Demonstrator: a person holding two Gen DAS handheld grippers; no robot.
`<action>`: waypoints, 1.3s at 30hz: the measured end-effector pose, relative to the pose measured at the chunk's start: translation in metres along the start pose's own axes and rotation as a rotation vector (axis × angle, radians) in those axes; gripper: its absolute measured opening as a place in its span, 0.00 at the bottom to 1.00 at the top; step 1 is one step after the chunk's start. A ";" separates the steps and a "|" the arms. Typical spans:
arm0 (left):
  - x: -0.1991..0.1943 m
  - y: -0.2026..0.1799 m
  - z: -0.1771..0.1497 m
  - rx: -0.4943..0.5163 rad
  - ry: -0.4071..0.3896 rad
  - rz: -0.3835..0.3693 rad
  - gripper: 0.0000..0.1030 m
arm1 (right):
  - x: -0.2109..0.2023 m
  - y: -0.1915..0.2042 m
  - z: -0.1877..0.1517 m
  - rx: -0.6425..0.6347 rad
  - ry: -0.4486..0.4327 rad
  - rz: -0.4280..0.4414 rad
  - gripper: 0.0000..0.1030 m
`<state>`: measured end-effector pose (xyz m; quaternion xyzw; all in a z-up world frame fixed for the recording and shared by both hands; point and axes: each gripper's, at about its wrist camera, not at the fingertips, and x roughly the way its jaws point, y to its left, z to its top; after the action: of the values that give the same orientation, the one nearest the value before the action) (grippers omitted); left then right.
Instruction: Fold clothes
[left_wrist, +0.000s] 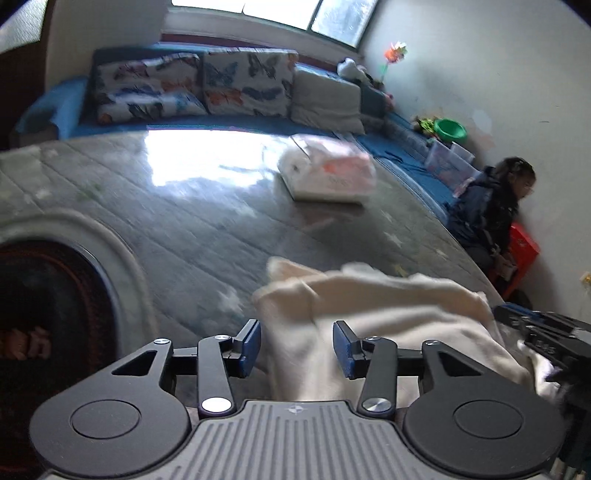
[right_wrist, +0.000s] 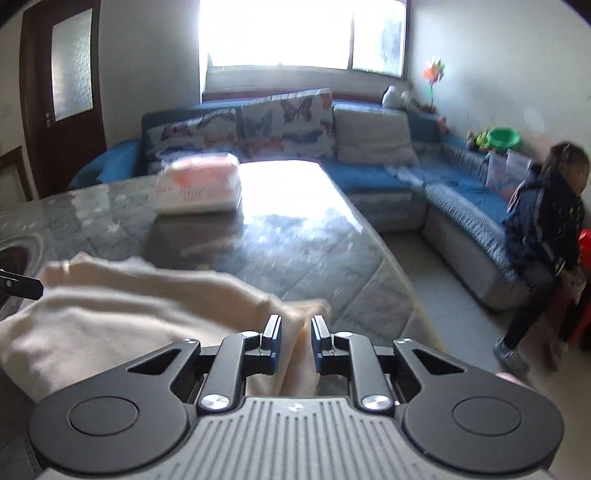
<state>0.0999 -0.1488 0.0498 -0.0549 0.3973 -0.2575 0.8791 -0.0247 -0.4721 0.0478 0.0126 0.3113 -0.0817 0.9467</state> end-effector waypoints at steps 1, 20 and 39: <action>-0.002 0.000 0.002 0.001 -0.013 0.006 0.45 | -0.003 0.003 0.003 -0.003 -0.006 0.026 0.17; 0.017 -0.053 -0.025 0.184 0.039 -0.182 0.40 | 0.057 0.047 0.025 -0.045 0.059 0.194 0.23; 0.008 -0.028 -0.022 0.124 0.030 -0.175 0.43 | 0.060 0.098 0.044 -0.175 0.054 0.286 0.39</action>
<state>0.0770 -0.1743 0.0385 -0.0308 0.3875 -0.3582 0.8489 0.0650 -0.3873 0.0453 -0.0238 0.3376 0.0816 0.9374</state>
